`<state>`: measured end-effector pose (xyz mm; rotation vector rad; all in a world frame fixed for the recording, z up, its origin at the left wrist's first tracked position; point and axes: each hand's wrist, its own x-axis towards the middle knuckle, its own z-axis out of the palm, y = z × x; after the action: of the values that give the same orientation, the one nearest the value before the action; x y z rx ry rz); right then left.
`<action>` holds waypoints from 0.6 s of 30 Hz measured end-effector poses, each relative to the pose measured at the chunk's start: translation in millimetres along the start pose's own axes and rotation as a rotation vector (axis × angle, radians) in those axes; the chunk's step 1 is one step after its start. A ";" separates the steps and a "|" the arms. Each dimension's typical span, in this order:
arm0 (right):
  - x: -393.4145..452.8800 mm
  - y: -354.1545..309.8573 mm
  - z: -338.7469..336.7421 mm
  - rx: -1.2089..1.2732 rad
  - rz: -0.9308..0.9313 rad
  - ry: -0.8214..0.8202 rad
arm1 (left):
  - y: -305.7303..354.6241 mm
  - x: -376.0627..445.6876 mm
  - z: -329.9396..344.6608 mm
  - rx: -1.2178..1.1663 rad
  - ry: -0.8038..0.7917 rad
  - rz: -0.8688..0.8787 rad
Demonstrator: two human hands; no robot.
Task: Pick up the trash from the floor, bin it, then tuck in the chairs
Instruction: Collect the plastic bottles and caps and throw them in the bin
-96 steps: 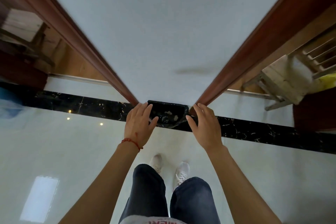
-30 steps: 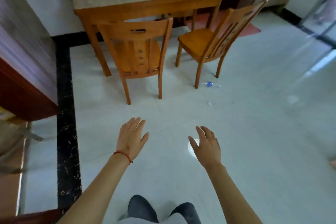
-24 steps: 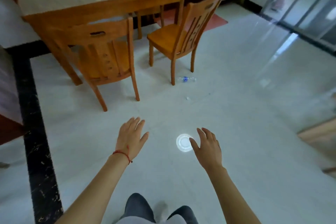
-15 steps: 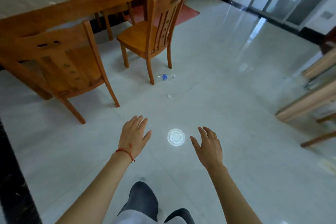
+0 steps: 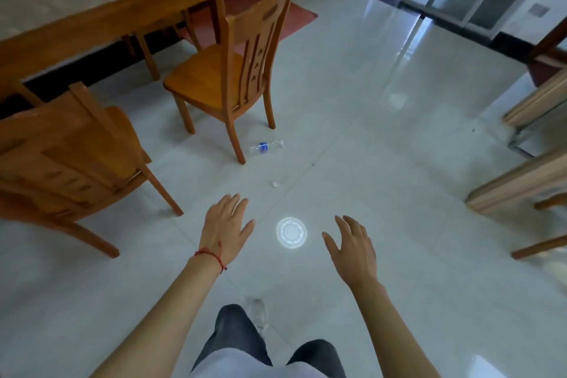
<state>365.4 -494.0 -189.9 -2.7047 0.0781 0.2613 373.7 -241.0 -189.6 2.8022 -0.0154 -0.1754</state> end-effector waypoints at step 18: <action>233.6 31.1 -54.5 -0.015 -0.072 -0.077 | 48.6 218.9 11.4 -0.050 -0.036 -0.104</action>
<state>600.9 -548.5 -199.1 -2.7022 -0.0433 0.3449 590.0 -297.4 -210.6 2.7515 0.1250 -0.2471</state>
